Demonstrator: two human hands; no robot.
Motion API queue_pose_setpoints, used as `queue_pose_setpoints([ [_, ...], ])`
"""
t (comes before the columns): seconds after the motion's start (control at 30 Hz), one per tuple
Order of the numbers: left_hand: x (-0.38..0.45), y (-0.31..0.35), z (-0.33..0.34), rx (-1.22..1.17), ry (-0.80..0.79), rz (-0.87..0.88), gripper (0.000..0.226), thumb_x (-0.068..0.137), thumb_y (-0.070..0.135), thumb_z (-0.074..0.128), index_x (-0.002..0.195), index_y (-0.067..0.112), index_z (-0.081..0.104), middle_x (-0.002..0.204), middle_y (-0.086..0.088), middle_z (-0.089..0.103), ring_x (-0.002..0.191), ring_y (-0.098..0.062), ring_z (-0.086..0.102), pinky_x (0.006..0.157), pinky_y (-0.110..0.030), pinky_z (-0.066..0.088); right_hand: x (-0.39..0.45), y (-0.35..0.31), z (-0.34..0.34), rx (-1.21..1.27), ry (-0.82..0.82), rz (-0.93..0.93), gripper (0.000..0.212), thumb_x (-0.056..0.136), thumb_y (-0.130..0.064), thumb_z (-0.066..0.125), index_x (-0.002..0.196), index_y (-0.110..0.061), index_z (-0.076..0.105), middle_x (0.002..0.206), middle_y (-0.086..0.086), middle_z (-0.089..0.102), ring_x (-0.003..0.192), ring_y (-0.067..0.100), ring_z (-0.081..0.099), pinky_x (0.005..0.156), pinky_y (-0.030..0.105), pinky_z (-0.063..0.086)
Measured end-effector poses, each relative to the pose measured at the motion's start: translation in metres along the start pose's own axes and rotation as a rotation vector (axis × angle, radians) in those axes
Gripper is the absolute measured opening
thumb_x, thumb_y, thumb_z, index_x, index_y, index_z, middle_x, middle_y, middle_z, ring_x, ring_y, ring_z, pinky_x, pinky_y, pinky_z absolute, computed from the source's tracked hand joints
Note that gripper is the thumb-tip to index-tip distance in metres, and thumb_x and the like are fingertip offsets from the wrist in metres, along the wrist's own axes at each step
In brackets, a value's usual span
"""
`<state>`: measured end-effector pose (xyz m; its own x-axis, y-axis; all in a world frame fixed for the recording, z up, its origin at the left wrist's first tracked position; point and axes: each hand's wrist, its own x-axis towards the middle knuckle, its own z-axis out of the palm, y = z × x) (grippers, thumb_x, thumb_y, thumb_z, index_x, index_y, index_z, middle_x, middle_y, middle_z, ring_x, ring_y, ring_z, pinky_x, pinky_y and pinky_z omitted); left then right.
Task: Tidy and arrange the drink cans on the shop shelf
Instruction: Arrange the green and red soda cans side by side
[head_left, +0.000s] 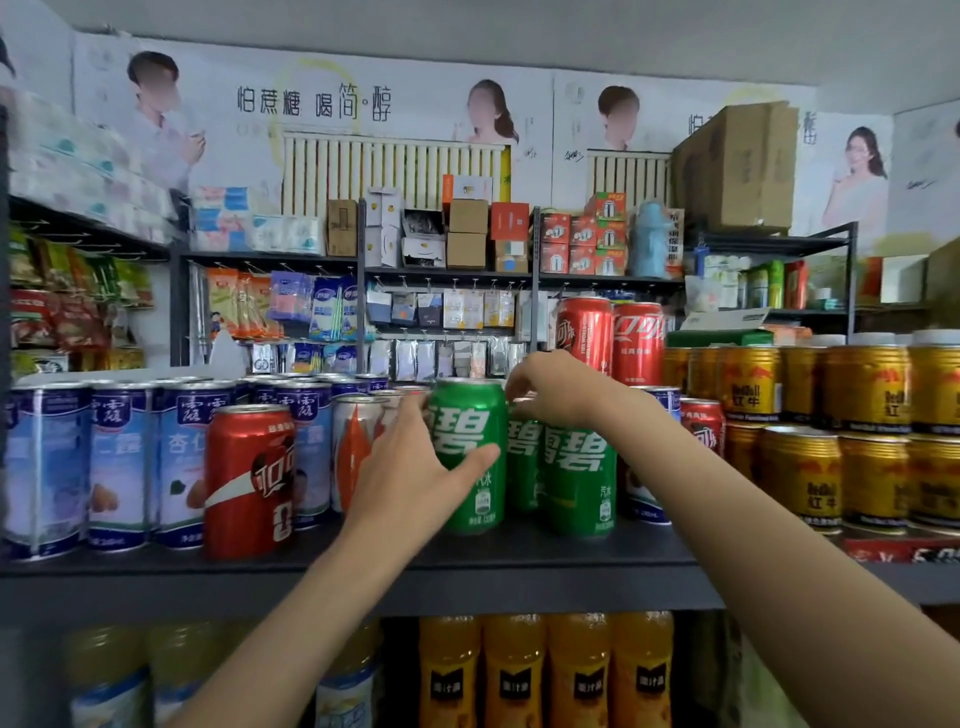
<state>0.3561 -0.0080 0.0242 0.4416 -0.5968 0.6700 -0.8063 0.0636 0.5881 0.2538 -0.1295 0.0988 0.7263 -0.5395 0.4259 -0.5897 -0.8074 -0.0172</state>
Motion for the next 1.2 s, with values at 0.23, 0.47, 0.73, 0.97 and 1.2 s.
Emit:
queue_pose_setpoints([
  [0.23, -0.008, -0.011, 0.033, 0.155, 0.047, 0.058, 0.064, 0.082, 0.052, 0.057, 0.131, 0.019, 0.032, 0.124, 0.003, 0.053, 0.113, -0.018, 0.052, 0.084, -0.027, 0.043, 0.032, 0.008, 0.000, 0.017, -0.132, 0.005, 0.027, 0.091, -0.014, 0.055, 0.117, -0.008, 0.060, 0.126, 0.010, 0.056, 0.114, 0.024, 0.053, 0.096, 0.031, 0.044],
  [0.47, 0.004, -0.015, 0.043, 0.270, 0.003, 0.105, 0.075, 0.085, 0.056, 0.048, 0.138, 0.009, 0.024, 0.128, -0.004, 0.051, 0.114, -0.022, 0.052, 0.087, -0.031, 0.045, 0.017, 0.023, -0.006, -0.055, -0.132, 0.031, 0.032, 0.091, -0.024, 0.057, 0.120, -0.009, 0.058, 0.127, 0.008, 0.055, 0.114, 0.024, 0.053, 0.097, 0.031, 0.043],
  [0.73, -0.001, -0.007, 0.058, 0.411, 0.053, 0.246, 0.075, 0.096, 0.040, 0.037, 0.146, 0.015, -0.013, 0.155, -0.007, 0.002, 0.141, -0.020, 0.021, 0.110, -0.028, 0.026, -0.023, 0.033, 0.005, 0.009, 0.019, 0.064, 0.036, 0.090, -0.035, 0.056, 0.113, -0.008, 0.057, 0.112, 0.006, 0.061, 0.096, 0.020, 0.058, 0.085, 0.031, 0.050],
  [0.97, 0.031, 0.000, 0.028, 0.535, 0.005, 0.388, 0.046, 0.093, 0.045, 0.038, 0.136, 0.029, 0.032, 0.138, 0.015, 0.039, 0.132, -0.004, 0.032, 0.113, -0.036, -0.012, -0.011, 0.036, 0.007, -0.016, -0.007, 0.046, 0.034, 0.089, -0.033, 0.057, 0.114, -0.009, 0.057, 0.110, 0.006, 0.061, 0.093, 0.019, 0.057, 0.080, 0.028, 0.048],
  [1.2, 0.026, -0.015, 0.011, 0.328, 0.123, 0.456, 0.022, 0.078, 0.048, 0.055, 0.090, 0.031, 0.045, 0.090, 0.018, 0.043, 0.091, -0.005, 0.042, 0.107, -0.027, 0.019, 0.038, 0.020, -0.005, 0.124, -0.014, -0.009, 0.025, 0.091, -0.019, 0.056, 0.111, -0.006, 0.064, 0.115, 0.007, 0.064, 0.103, 0.020, 0.059, 0.090, 0.028, 0.047],
])
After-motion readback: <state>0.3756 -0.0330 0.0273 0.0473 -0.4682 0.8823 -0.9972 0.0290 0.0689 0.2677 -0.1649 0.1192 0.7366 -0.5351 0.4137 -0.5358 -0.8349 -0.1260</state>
